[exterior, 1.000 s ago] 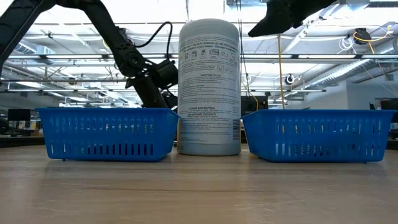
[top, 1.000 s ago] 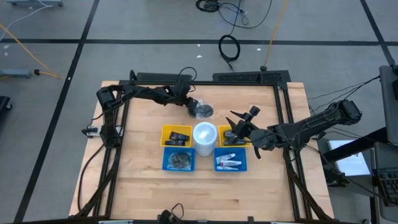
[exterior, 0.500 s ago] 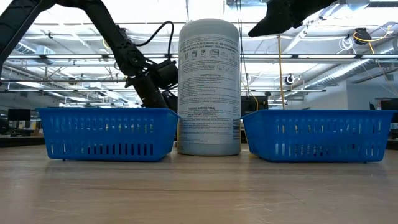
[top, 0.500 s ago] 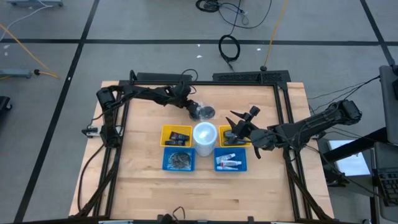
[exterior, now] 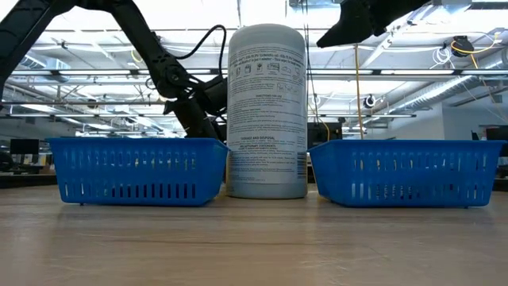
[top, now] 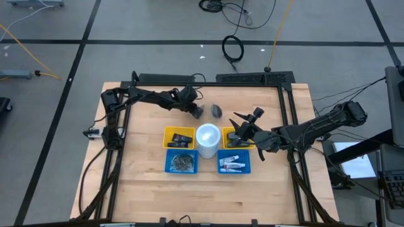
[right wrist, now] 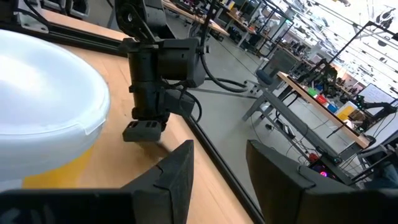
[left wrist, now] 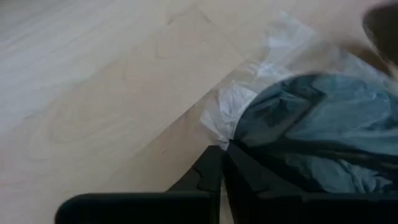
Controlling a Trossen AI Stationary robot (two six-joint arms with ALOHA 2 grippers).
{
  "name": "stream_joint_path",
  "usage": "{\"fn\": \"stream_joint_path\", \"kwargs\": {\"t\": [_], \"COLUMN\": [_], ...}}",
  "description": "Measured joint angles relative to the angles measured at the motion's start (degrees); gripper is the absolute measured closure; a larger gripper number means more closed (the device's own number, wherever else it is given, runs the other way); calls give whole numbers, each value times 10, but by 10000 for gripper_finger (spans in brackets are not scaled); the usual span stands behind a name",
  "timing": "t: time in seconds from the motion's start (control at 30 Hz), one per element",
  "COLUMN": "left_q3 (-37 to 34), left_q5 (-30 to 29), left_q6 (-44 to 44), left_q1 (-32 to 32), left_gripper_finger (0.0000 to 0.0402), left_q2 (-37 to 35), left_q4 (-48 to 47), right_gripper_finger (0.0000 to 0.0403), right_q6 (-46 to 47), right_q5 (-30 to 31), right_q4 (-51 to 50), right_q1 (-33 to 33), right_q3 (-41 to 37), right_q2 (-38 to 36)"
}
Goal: Pick & Place Travel size toiletries
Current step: Put the hairbrush into the left blue bin
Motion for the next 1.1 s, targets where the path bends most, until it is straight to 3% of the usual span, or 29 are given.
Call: {"fn": "stream_joint_path", "kwargs": {"t": [0.3, 0.6, 1.1], "left_q3": [-4, -4, -3], "left_q5": [-36, -109, -162], "left_q6": [21, 39, 49], "left_q1": [0, -9, -87], "left_gripper_finger": [401, 401, 401], "left_q2": [-36, -162, -342], "left_q4": [-29, -102, -194], "right_gripper_finger": [264, 264, 264], "right_q6": [1, 14, 22], "right_q5": [0, 0, 0], "right_q4": [0, -4, 1], "right_q1": [0, 0, 0], "right_q3": [0, 0, -29], "right_q2": [0, 0, 0]}}
